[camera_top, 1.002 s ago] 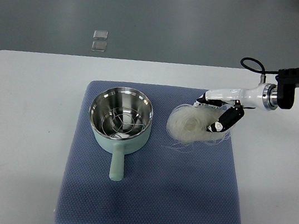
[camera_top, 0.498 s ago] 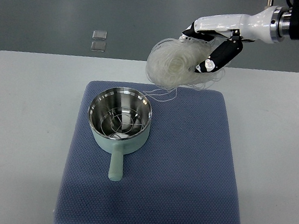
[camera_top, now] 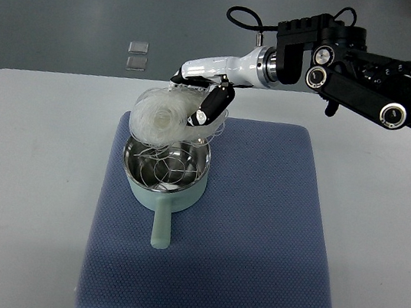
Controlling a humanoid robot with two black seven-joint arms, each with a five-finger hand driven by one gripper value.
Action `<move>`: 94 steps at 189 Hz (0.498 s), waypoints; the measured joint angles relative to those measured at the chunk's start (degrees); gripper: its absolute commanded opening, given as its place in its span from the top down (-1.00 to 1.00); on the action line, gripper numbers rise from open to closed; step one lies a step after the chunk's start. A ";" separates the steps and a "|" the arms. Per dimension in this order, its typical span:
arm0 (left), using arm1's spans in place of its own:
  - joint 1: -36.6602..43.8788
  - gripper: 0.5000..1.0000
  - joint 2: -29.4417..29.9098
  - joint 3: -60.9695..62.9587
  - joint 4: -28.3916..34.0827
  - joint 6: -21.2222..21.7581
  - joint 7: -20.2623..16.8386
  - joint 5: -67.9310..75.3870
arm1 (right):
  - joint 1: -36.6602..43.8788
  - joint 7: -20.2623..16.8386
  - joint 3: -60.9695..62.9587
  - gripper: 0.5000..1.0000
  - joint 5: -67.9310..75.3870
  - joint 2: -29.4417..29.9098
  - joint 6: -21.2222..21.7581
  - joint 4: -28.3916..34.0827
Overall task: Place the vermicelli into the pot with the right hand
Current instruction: 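Lower the vermicelli into the green pot and open the right hand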
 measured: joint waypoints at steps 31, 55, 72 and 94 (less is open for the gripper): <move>0.00 -1.00 0.00 -0.03 0.00 0.00 0.00 -0.03 | -2.91 0.00 -0.25 1.00 -3.00 2.28 -0.89 -1.61; 0.00 -1.00 0.00 -0.02 0.00 0.00 0.00 -0.03 | -4.06 -0.01 -0.25 0.07 -3.40 3.14 -0.99 -2.38; 0.00 -1.00 0.00 0.05 0.00 0.00 0.00 -0.03 | -4.68 -0.01 -0.14 -0.33 -3.42 3.40 -1.00 -2.90; 0.00 -1.00 0.00 0.09 0.00 0.00 0.00 -0.03 | -5.21 -0.01 0.35 -0.61 -3.23 3.45 -0.84 -3.05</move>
